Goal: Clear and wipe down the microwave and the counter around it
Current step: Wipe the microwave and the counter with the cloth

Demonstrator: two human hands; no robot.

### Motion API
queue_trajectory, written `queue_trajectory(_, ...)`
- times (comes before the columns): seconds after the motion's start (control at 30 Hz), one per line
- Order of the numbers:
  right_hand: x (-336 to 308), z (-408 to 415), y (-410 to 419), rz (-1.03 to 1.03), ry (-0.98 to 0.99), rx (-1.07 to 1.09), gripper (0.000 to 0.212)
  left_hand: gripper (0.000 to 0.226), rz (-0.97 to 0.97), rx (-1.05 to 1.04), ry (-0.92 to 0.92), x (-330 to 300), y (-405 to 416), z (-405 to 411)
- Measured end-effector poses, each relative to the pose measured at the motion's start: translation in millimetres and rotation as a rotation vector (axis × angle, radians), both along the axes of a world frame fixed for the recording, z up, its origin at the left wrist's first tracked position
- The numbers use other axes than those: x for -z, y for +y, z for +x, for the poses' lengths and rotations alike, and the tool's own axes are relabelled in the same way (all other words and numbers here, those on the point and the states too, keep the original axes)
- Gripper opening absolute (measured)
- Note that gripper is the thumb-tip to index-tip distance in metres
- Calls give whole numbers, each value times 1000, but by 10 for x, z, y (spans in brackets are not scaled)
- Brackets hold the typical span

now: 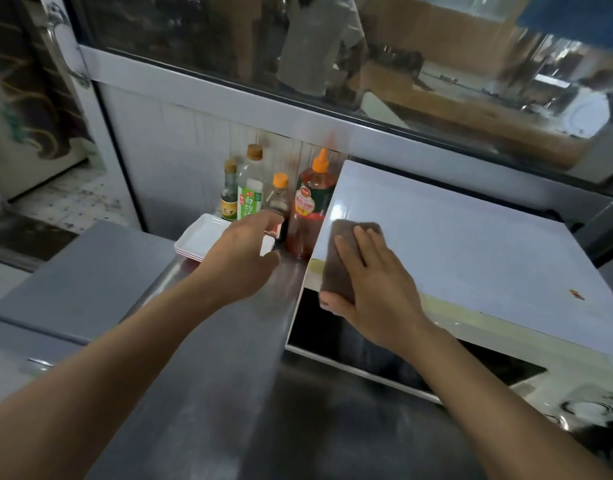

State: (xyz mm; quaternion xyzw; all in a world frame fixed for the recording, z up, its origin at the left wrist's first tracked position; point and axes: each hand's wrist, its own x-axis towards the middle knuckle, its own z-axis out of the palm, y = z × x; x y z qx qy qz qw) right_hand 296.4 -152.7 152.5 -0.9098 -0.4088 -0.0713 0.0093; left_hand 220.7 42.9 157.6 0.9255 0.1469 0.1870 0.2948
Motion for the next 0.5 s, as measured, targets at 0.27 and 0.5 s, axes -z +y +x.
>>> queue_trajectory(0.27, -60, 161, 492, 99, 28, -132, 57, 47, -34, 65, -27, 43, 76, 100)
queue_trajectory(0.5, -102, 1133, 718, 67, 227, 37, 50, 49, -52, 42, 19, 100, 109, 59)
